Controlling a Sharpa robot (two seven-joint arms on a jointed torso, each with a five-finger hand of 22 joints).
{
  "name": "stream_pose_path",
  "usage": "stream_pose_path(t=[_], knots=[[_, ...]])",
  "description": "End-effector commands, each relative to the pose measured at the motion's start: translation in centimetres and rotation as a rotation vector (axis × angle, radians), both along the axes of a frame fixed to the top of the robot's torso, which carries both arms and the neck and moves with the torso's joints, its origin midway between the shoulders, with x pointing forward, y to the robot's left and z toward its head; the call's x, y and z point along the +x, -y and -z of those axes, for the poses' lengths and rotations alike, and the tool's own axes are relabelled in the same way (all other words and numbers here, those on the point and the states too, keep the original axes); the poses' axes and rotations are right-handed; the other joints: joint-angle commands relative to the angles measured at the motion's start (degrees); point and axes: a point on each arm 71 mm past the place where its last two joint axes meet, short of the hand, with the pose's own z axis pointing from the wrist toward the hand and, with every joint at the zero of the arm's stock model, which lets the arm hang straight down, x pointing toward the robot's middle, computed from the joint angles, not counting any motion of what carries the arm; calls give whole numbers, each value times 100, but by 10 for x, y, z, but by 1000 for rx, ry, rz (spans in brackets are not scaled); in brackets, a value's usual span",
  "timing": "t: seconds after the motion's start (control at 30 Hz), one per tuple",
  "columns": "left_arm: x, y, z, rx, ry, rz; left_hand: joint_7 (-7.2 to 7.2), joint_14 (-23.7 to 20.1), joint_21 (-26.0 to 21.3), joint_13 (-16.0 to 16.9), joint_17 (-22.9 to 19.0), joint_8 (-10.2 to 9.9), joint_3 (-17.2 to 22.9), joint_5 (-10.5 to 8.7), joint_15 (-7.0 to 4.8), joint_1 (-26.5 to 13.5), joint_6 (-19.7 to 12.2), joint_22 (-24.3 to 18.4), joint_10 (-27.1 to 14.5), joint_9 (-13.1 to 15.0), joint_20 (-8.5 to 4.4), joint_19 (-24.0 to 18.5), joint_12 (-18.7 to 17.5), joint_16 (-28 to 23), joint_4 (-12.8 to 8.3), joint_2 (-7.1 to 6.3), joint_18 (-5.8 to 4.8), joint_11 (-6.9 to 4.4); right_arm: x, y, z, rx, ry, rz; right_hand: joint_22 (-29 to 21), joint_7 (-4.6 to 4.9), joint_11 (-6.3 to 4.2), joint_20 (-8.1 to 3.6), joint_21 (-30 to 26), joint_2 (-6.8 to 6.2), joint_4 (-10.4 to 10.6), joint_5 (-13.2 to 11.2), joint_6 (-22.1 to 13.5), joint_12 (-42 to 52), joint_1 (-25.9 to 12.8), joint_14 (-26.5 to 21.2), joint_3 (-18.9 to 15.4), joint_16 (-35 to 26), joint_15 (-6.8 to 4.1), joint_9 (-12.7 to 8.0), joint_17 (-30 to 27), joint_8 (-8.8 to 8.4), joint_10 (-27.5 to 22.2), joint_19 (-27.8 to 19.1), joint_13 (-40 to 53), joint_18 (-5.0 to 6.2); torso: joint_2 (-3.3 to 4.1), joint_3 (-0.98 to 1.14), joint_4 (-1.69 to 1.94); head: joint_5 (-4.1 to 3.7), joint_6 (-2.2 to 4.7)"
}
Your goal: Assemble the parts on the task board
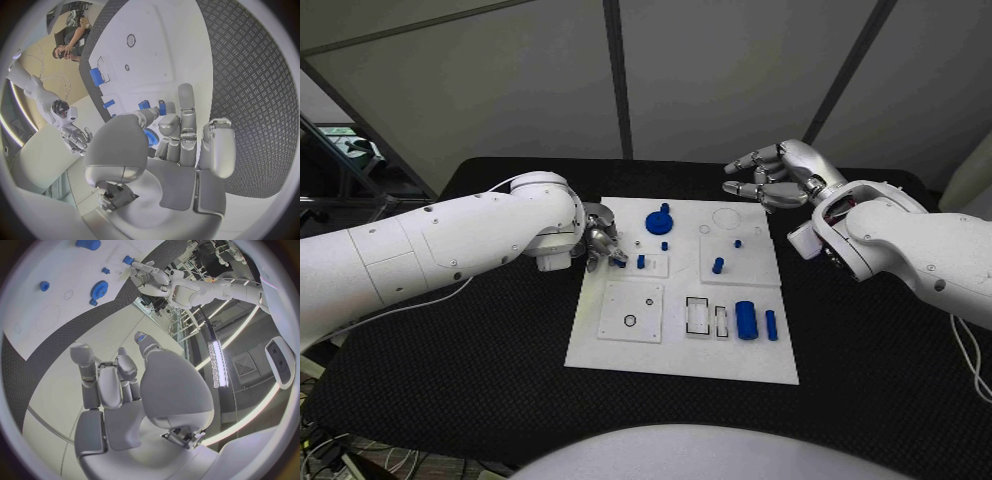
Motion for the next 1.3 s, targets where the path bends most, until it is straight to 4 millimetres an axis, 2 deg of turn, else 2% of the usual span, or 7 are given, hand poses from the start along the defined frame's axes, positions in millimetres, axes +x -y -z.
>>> stream_pose_path(t=[0.03,0.5,0.63,0.8,1.17,1.3], knots=[[-2,-2,5,42,-19,4,-39,-3,-19,-1,9,23,617,32,-53,18,-6,516,36,11,-45,100,20,-16,-569,8,-90,8,0,-1,-1,-3,2,-6,6,-14,-1,-4,-15,45,38,39,4,20,-5,158,-9,1,-45,-7,1,18,25,4,6,88,0,1,-2,0,-2],[-4,-1,4,41,-27,20,-46,-2,1,38,10,61,736,62,-58,-30,11,544,80,34,-49,114,55,-16,-616,-43,-96,0,0,-1,-1,-3,2,-7,6,-14,-1,-4,-15,45,38,39,4,20,-5,158,-9,1,-45,-7,1,18,25,4,6,88,2,0,-2,-13,-13],[-5,-2,4,46,-32,22,-49,-1,8,44,11,74,781,69,-60,-45,18,553,93,43,-51,118,62,-16,-635,-58,-98,-3,0,-1,-1,-3,2,-7,6,-14,-1,-4,-15,45,38,39,4,20,-5,158,-9,1,-45,-7,1,18,25,4,6,88,-2,9,-7,-15,-15],[-4,-3,4,54,-36,19,-51,-1,14,37,11,83,814,74,-62,-57,22,561,95,49,-53,123,58,-16,-650,-72,-100,-6,0,-1,-1,-4,1,-6,6,-14,-1,-4,-15,45,38,39,4,20,-5,158,-9,1,-45,-7,1,18,25,4,6,88,0,1,3,-23,-17],[-2,-2,5,67,-42,5,-54,1,22,35,12,100,870,99,-65,-89,30,572,108,61,-56,129,60,-16,-670,-94,-102,-9,0,-1,-1,-4,1,-7,6,-14,-1,-4,-15,45,38,39,4,20,-5,158,-9,1,-45,-7,1,18,25,4,6,88,3,5,1,-19,-27],[0,-3,6,69,-66,-16,-60,4,-1,-18,13,114,896,99,-64,-217,45,551,91,71,-56,117,17,-15,-636,-109,-96,-8,0,-1,-1,-4,1,-7,6,-14,-1,-4,-15,45,38,39,4,20,-5,158,-9,1,-45,-7,1,18,25,4,6,88,3,6,-1,-13,-35]])
